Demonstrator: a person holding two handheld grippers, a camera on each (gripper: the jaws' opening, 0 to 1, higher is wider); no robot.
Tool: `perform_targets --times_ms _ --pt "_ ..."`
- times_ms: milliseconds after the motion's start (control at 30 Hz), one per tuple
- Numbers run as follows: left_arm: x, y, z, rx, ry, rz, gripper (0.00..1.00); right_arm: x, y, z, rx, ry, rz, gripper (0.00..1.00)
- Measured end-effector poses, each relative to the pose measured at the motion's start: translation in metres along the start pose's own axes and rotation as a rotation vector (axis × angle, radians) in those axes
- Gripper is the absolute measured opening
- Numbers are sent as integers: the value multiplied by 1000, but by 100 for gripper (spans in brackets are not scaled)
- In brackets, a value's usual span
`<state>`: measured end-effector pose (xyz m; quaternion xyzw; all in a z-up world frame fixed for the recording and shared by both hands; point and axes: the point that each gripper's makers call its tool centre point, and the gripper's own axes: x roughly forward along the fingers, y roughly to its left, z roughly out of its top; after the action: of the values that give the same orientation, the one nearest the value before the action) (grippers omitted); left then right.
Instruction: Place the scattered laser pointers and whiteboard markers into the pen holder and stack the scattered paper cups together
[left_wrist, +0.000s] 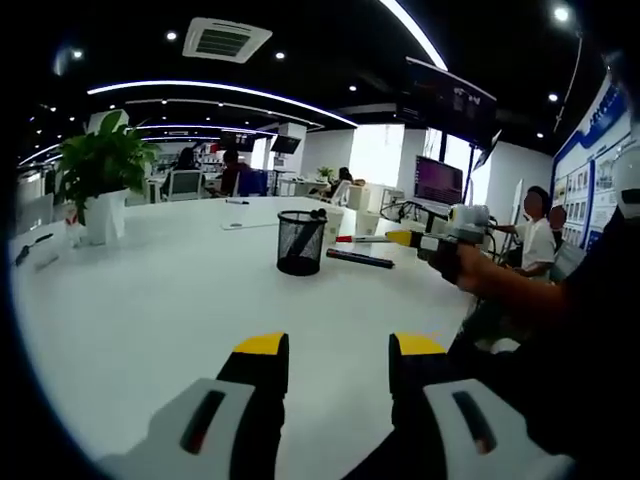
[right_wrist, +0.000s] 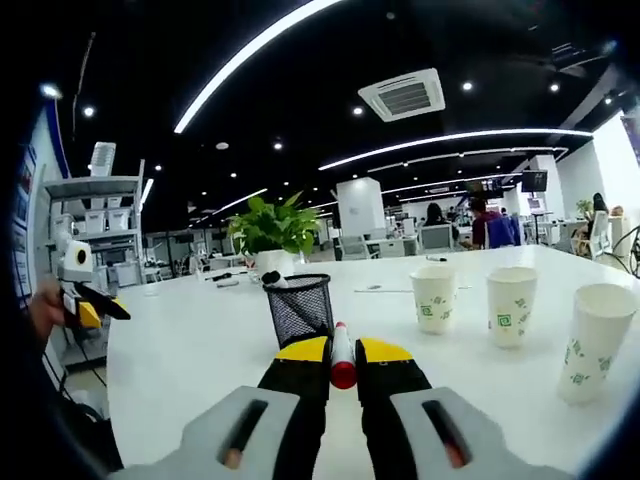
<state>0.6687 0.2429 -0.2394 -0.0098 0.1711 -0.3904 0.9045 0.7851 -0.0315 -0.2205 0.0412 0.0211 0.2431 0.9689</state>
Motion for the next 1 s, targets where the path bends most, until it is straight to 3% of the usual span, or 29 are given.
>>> perform_targets --times_ms 433,667,1000 --pt "1 -5 3 -5 -16 -17 41 -11 2 32 -32 -42 4 13" --pt "8 -10 -1 4 7 -32 41 -17 -4 45 -31 -70 -2 13" --pt "12 -5 0 -8 -4 -23 41 -5 -6 60 -29 -90 18 13"
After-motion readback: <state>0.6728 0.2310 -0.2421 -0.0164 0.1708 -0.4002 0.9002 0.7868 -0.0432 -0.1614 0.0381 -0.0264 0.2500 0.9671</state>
